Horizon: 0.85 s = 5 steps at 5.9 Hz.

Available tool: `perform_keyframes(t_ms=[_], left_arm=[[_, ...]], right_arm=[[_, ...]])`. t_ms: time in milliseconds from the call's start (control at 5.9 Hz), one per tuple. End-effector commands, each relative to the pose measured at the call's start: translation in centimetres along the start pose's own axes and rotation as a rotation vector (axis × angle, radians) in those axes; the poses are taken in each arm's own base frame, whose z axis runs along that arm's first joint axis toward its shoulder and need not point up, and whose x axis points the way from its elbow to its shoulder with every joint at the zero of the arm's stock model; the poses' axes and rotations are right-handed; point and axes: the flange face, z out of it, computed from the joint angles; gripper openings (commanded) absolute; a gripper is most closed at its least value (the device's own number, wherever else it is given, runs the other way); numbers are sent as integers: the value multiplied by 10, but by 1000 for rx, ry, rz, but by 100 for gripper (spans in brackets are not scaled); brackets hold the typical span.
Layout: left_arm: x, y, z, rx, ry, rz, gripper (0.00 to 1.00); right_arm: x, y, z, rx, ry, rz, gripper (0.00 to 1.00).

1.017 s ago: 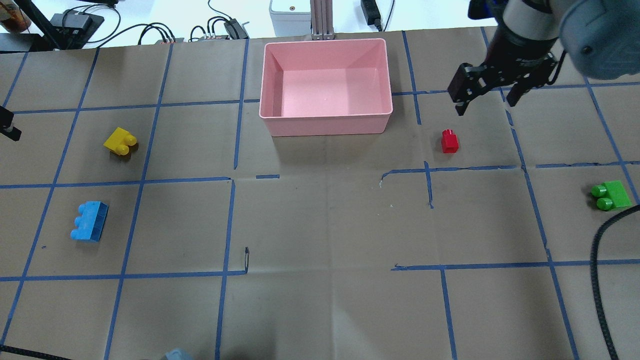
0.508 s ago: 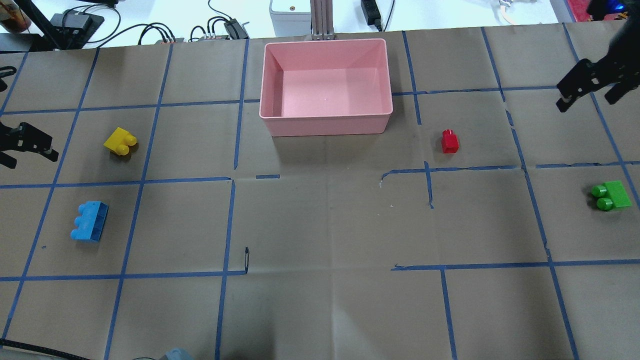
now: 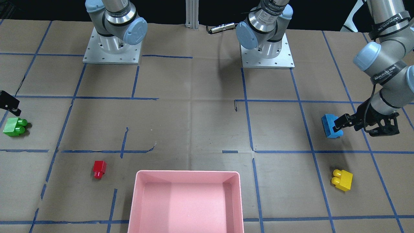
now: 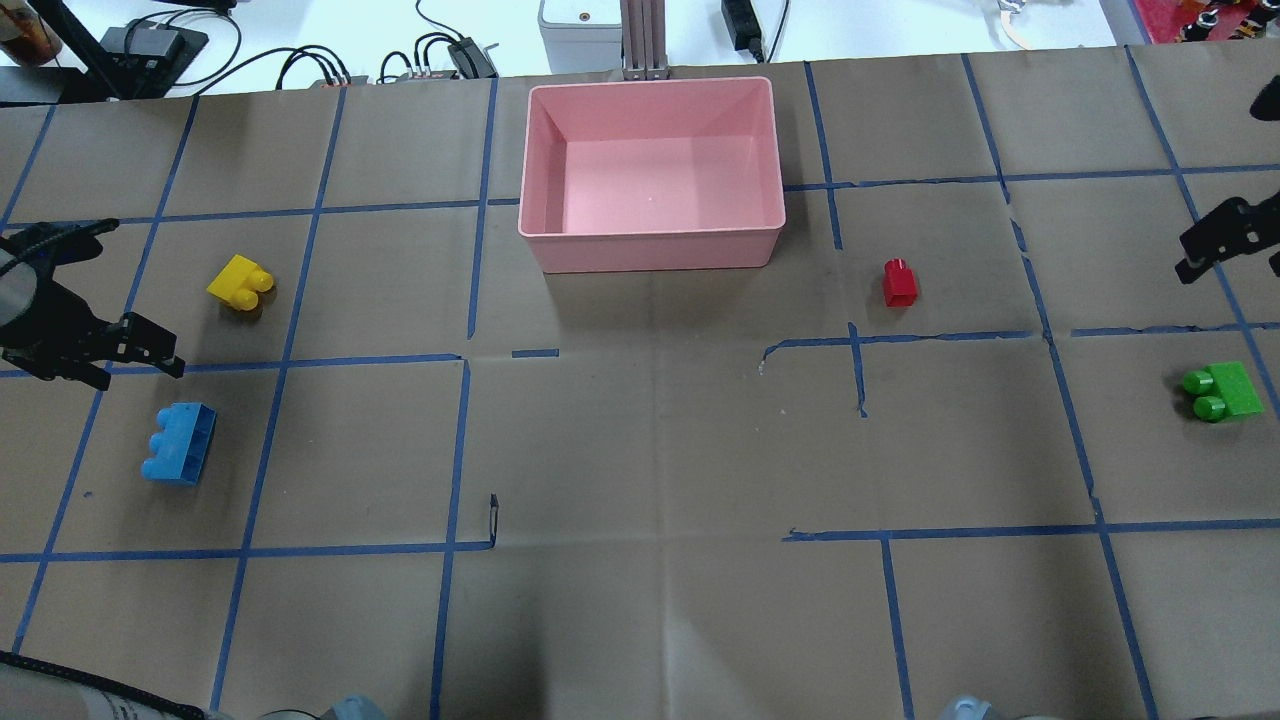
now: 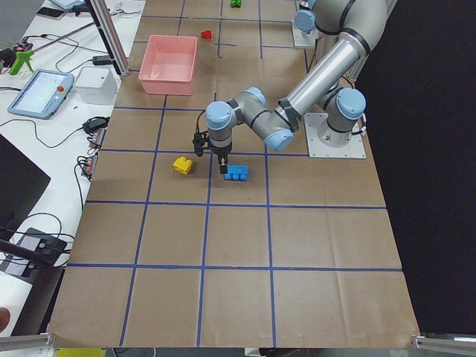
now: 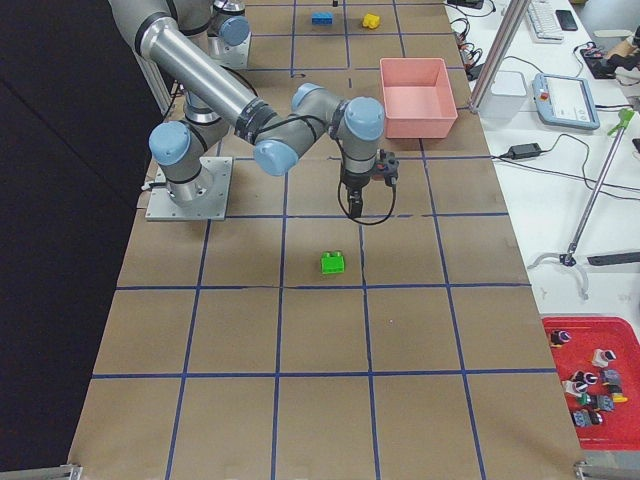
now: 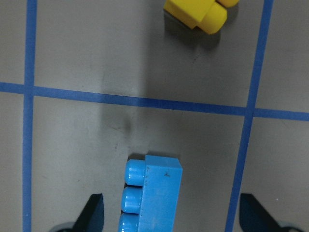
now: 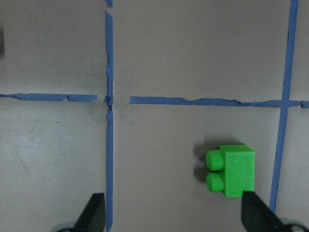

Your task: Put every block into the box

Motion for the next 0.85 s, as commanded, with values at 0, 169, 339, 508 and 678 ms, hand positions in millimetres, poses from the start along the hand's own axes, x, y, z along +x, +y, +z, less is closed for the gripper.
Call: perform_keyframes(t_ms=[0, 169, 339, 508, 678], left_arm=[[1, 12, 36, -4, -6, 44, 99], [4, 20, 46, -12, 0, 57, 99], [-13, 27, 47, -13, 2, 42, 99], [-24, 31, 49, -15, 6, 65, 99], [-25, 32, 50, -18, 8, 62, 99]], right_arm=[[24, 15, 28, 93, 80, 23, 100], [31, 23, 45, 120, 102, 17, 100], [33, 31, 70, 118, 110, -36, 100], [40, 26, 88, 133, 132, -90, 100], [43, 22, 98, 142, 144, -127, 100]])
